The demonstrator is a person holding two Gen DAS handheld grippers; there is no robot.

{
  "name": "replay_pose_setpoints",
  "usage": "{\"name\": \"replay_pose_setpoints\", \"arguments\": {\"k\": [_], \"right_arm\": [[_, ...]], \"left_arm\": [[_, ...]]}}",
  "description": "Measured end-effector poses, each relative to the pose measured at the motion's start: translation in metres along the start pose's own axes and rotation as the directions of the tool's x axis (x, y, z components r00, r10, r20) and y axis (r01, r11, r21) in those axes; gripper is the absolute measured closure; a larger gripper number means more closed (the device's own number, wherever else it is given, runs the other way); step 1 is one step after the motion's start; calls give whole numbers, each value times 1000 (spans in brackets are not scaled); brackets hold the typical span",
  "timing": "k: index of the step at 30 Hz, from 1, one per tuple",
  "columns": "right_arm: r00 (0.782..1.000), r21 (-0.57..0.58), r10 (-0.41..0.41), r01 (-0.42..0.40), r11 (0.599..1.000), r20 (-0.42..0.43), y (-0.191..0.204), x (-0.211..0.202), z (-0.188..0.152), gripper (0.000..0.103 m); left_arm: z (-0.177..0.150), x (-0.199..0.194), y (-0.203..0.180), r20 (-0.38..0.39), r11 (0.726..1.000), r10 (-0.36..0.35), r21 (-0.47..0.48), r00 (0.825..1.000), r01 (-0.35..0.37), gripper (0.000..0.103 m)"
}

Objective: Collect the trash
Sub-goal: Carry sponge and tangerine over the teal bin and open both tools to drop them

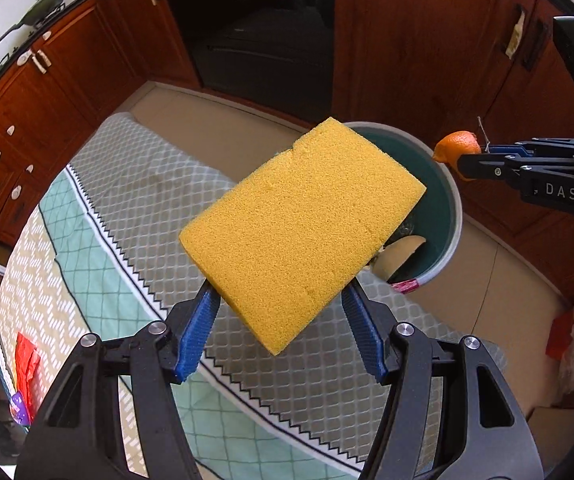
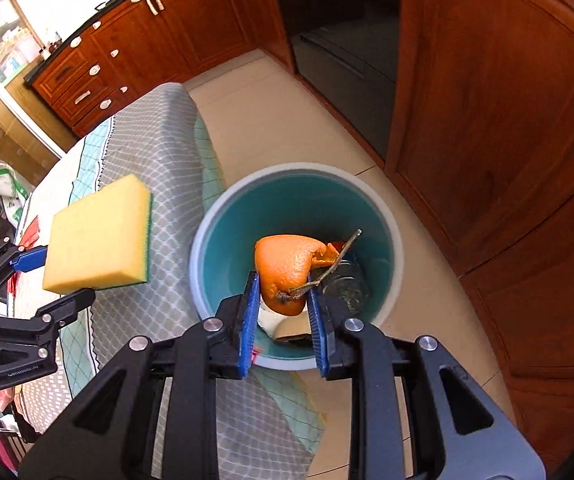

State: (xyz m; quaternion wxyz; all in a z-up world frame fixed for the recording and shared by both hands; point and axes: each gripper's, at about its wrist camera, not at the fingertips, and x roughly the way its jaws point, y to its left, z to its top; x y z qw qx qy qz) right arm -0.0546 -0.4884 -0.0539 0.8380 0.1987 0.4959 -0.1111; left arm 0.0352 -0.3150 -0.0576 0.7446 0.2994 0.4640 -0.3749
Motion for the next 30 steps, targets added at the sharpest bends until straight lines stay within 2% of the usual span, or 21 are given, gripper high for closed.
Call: {"name": "replay_pose_setpoints", "arguments": {"k": [8,13,20,30], "right_arm": [[1000,32,-4,4,999,-7,-35,2,2,80],[1000,51,-8,9,999,-15,-50,5,5,80],[999,59,-8,11,998,-47,-60,17,7,80],[994,35,11,-7,999,-107,-52,48,11,79]], "left_arm": [[31,35,-58,-63,995,-42,86,997,47,39],[45,52,-77,-85,993,-48,100,995,56,36],[47,68,-81,-99,996,-55,71,994,62,27],[29,57,-64,-98,995,-97,2,990,98,24]]}}
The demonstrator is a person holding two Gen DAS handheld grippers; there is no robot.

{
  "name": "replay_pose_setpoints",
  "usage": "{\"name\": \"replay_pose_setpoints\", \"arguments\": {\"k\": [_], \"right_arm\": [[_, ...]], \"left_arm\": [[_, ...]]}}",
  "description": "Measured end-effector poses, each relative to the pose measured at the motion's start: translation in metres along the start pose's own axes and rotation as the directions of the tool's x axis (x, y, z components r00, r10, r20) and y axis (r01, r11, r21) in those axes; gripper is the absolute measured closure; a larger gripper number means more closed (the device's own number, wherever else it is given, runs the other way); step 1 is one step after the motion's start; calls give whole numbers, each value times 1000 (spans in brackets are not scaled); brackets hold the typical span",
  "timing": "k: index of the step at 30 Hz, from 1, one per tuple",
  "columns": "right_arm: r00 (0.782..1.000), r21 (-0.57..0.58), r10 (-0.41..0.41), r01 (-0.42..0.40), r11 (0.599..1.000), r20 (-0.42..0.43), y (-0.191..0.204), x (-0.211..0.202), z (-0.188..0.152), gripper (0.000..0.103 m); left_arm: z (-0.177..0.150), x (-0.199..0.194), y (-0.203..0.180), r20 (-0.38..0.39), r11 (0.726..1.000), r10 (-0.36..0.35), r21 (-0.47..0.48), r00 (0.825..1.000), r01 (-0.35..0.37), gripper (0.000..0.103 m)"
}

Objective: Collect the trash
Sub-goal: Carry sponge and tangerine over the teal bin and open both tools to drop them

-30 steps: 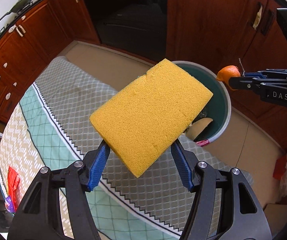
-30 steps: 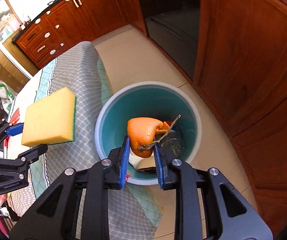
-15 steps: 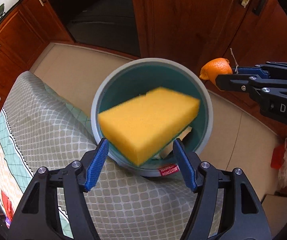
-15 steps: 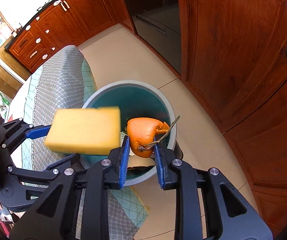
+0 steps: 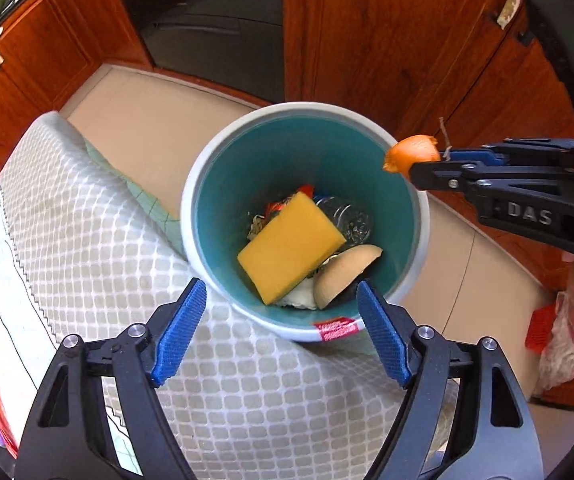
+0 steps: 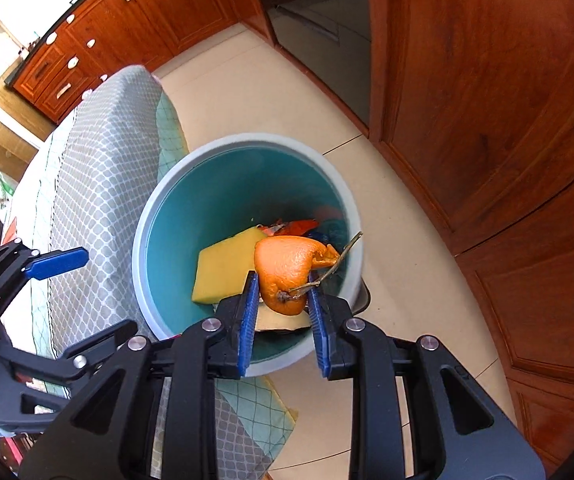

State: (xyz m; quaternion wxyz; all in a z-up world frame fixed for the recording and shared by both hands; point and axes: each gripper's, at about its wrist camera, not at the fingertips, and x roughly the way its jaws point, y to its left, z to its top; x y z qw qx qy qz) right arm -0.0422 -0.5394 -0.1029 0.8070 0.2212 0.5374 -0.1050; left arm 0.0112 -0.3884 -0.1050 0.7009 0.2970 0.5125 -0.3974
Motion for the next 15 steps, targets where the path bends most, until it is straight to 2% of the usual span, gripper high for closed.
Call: {"name": "replay_pose_setpoints", "arguments": {"k": [5,7,8,9,15], "right_arm": [[1000,-16,15,-16,1000,-14,14,9,9,75],[999,-22,28,-29,999,-19,20,9,13,58],[999,-23,32,-32,999,-17,22,8,14,37],[999,-24,30,-30,999,-12,24,7,15,26],[1000,-25,-1,0,1000,-27,33,5,19,18]], "left_arm": [[-10,-13,14,24,999,-16,-36,1000,17,20],[-10,-17,20,35,999,-23,-46,999,25,18],[-11,-19,22,39,998,-27,-51,999,29,17],[-14,-22,26,44,998,-30,-55,999,33,17],[-22,-31,34,53,998,-19,-65,998,23,17]]}}
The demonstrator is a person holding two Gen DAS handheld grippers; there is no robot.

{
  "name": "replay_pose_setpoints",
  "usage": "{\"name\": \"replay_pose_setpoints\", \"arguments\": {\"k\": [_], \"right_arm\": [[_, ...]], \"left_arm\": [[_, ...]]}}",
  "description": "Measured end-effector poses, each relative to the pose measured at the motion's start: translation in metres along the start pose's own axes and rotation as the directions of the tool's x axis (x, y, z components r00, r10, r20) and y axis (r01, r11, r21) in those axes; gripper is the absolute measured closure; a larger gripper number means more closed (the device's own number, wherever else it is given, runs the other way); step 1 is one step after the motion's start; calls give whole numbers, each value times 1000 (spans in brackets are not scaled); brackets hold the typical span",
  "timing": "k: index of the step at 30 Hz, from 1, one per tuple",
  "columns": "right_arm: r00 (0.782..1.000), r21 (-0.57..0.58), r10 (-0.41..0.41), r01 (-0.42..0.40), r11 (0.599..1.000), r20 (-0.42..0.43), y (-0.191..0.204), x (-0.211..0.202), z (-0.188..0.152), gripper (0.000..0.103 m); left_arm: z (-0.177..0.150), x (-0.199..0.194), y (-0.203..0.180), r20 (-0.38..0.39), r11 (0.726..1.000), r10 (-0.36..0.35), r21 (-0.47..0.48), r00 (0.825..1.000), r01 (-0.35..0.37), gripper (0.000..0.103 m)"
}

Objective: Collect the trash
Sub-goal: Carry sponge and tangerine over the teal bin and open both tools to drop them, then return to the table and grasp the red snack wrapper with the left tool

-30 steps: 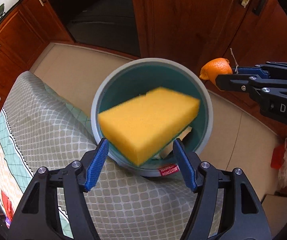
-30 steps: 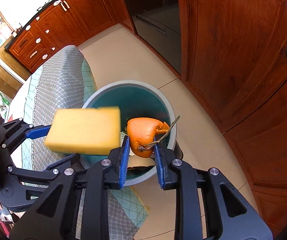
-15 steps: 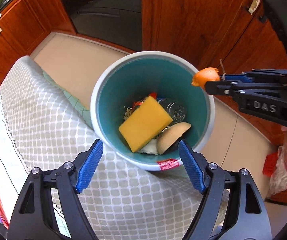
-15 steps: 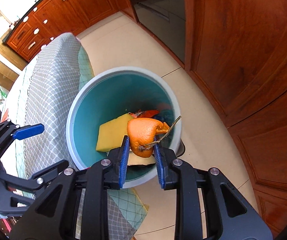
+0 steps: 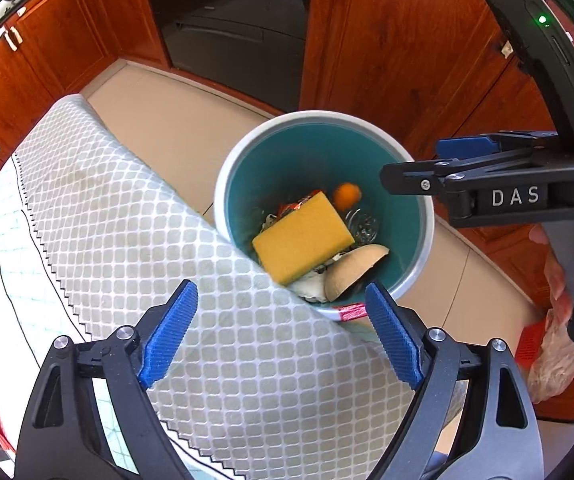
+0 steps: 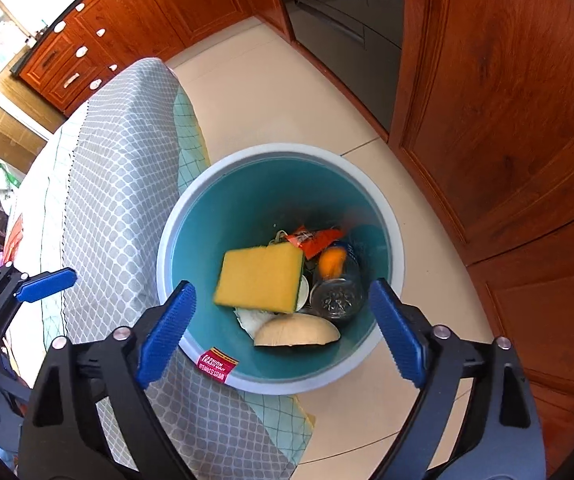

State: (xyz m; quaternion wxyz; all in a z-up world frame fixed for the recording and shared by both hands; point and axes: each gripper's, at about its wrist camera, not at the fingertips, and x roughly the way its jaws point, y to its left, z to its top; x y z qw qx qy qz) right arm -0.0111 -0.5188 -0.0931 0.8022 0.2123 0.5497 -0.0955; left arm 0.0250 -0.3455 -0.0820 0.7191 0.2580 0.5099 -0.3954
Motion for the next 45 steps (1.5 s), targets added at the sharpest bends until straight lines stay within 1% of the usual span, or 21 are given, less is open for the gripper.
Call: {"name": "replay_pose_setpoints", "arguments": {"k": [6,10,15,19,24,25,29,34,39,41,45], "right_arm": [[999,-7,-27,27,1000,-30,9,0,-4,18],[999,-24,-37,36,999,-34,23,-2,-7,18],[999,-65,-43,41,997,-27,52,-6,-11,18],[999,-102,-40,37,994,-24,84,-10,-14,18],[998,-170,-49,43,985,-35,134,-9,-21,18],[998,-186,-53,45,982,-39,146,-7,-22,18],[997,-257,-52,38,966,-49,198,-2,-28,18],[997,-370,-41,12,929,-70,274,12,-37,18],[996,-455,-28,-15,890,-88,343,27,-43,18],[995,-483,-28,-24,875,-100,367,34,-45,18],[993,-524,-28,-37,851,-116,406,42,-46,18]], "left_arm": [[-15,-16,18,12,1000,7,-20,1000,-6,16],[-25,-28,33,24,999,14,-39,1000,-13,16],[-44,-43,59,38,997,27,-75,999,-24,16],[-64,-58,84,54,993,38,-112,998,-31,16],[-97,-79,120,80,986,67,-159,994,-54,16],[-104,-77,123,86,984,78,-170,993,-63,16],[-132,-90,162,89,970,125,-219,988,-103,16],[-171,-110,218,70,943,197,-285,978,-170,16],[-210,-129,273,38,913,269,-329,962,-242,16],[-224,-137,293,27,901,288,-345,957,-261,16],[-247,-142,330,4,883,307,-374,952,-284,16]]}}
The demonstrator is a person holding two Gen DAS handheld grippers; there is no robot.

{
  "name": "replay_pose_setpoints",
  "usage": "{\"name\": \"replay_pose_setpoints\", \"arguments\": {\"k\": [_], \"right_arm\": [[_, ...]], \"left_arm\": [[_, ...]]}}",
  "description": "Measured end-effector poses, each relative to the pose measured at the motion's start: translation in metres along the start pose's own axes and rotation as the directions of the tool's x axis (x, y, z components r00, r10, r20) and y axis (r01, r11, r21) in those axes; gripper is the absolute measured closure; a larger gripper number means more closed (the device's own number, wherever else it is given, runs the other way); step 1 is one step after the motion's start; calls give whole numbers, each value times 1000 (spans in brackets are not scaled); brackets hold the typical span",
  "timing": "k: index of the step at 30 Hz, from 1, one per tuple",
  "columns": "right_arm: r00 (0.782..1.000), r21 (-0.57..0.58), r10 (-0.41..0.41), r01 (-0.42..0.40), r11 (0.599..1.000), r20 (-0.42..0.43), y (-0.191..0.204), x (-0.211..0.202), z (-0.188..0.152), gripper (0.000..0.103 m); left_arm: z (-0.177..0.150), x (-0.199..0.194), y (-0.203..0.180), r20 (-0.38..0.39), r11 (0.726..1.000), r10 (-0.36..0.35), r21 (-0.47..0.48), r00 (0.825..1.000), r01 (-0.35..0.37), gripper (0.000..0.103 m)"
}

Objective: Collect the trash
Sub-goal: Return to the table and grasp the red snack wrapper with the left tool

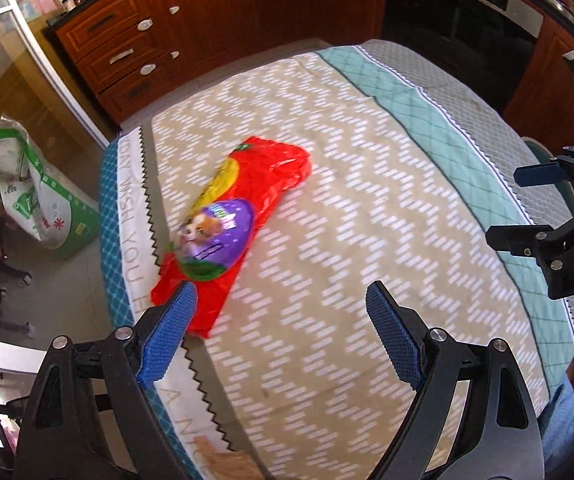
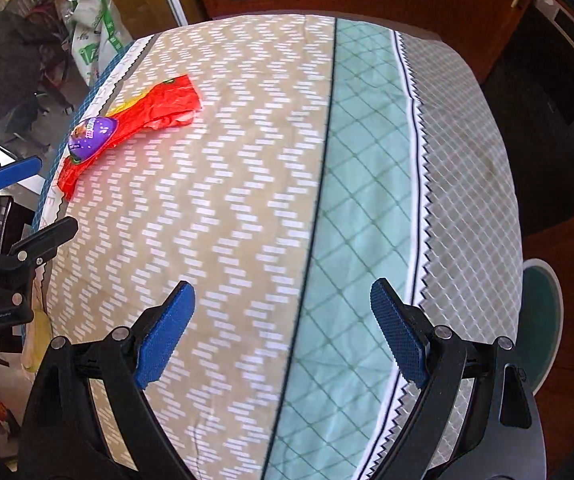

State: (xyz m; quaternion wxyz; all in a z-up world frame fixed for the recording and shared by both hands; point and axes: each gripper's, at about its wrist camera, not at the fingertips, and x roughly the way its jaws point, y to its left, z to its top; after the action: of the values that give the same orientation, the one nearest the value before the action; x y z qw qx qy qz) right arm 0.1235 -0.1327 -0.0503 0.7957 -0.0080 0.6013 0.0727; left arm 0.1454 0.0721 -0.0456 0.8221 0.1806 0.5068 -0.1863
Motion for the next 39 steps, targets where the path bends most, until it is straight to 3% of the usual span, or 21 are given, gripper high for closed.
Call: {"name": "replay_pose_setpoints", "arguments": {"k": [5,8,14,19,21,24,31,37,39], "right_arm": [[1000,-40,13,-13,999,-6,31,9,20,18],[1000,-52,17,-18,999,-16,42,16,27,18],[999,-41,19,-21,999,-40,46,32,36,18],[998,-29,22,-24,999,-54,48,44,43,18],[998,-26,22,-24,999,-55,48,45,44,18],[998,-19,26,-27,999,-52,46,47,45,18],[999,21,40,-39,999,-32,16,38,37,18],[999,47,32,-31,998,-15,-5,26,24,18],[999,61,32,-32,998,-8,-13,20,16,18]], "left_arm": [[-2,21,33,-33,1000,-11,-14,999,11,16],[0,34,45,-43,998,-53,-31,998,52,16],[5,62,59,-67,993,-118,-38,991,115,16],[9,71,62,-38,984,-172,-43,984,170,16],[10,73,59,-31,980,-198,-33,980,197,30],[10,71,48,-28,975,-222,-10,975,222,43],[5,60,7,-26,955,-295,36,955,295,44],[8,54,-36,-28,932,-357,51,934,358,59],[8,52,-49,-36,930,-364,49,931,365,72]]}}
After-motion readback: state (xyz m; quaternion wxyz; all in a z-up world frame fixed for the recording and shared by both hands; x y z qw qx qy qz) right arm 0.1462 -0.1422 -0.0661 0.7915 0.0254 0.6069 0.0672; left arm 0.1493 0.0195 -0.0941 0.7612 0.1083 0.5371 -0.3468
